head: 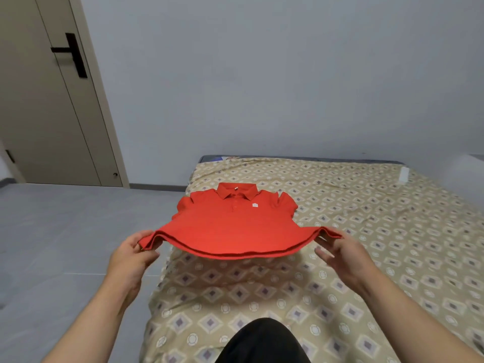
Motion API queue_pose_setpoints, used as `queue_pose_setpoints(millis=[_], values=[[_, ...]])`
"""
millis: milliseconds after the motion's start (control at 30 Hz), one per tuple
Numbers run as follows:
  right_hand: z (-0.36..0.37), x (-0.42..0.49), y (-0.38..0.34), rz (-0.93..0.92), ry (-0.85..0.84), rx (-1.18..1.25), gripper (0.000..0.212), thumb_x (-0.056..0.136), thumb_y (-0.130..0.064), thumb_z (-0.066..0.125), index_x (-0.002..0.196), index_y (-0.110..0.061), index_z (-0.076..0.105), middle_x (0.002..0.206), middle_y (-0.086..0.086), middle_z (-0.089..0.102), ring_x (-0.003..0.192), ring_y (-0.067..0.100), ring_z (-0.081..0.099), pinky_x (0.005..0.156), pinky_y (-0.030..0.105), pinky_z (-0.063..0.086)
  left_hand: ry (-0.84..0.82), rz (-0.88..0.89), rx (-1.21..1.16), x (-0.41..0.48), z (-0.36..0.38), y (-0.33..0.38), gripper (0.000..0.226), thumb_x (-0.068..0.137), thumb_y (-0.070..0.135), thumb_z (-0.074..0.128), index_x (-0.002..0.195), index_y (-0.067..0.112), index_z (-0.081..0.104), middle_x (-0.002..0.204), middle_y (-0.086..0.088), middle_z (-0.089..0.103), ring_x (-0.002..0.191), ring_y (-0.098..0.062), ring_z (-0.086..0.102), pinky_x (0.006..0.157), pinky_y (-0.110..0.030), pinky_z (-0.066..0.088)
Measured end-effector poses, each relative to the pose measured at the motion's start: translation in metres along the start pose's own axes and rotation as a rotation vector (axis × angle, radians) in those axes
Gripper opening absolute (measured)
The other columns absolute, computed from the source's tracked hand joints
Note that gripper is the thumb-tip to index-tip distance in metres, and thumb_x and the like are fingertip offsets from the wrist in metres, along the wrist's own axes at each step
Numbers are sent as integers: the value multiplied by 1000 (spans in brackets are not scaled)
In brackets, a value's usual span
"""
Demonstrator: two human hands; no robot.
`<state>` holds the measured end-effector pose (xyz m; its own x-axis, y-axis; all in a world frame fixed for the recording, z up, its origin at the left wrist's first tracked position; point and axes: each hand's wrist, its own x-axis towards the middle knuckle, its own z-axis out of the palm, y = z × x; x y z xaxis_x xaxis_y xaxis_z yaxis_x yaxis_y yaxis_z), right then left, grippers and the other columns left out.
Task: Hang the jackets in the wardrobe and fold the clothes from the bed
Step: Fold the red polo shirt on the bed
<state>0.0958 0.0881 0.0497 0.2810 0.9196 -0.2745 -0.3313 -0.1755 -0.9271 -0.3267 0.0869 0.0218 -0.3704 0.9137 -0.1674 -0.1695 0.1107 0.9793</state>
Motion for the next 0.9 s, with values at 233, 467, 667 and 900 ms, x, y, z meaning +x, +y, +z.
queue_pose_setpoints(millis=[233,467,667,900], values=[[-7,-11,-29,-285,139,-360,13,98,-18,60,89,-22,69,92,1,67,84,15,59,82,32,46,221,289,250,-7,-7,28,20,94,18,66,107,3,70,98,-14,65,84,-20,55,78,-33,41],[-11,-23,-39,-290,88,-220,15,98,-13,57,91,-8,68,88,11,70,84,25,64,80,39,51,148,244,58,-11,-14,44,14,102,16,51,96,11,63,90,-9,64,91,-27,58,84,-40,48],[-18,-44,-48,286,-131,-323,24,90,-13,57,68,-6,67,67,13,63,58,25,62,61,32,52,-78,-181,-4,-33,-18,49,22,96,9,51,75,9,59,73,-12,58,65,-25,56,63,-34,45],[-15,-20,-31,484,-255,-461,16,81,-9,63,78,2,74,80,16,72,71,27,68,75,36,54,-313,-545,15,-16,-25,25,15,79,6,58,70,-1,67,71,-19,64,58,-32,65,62,-44,58]])
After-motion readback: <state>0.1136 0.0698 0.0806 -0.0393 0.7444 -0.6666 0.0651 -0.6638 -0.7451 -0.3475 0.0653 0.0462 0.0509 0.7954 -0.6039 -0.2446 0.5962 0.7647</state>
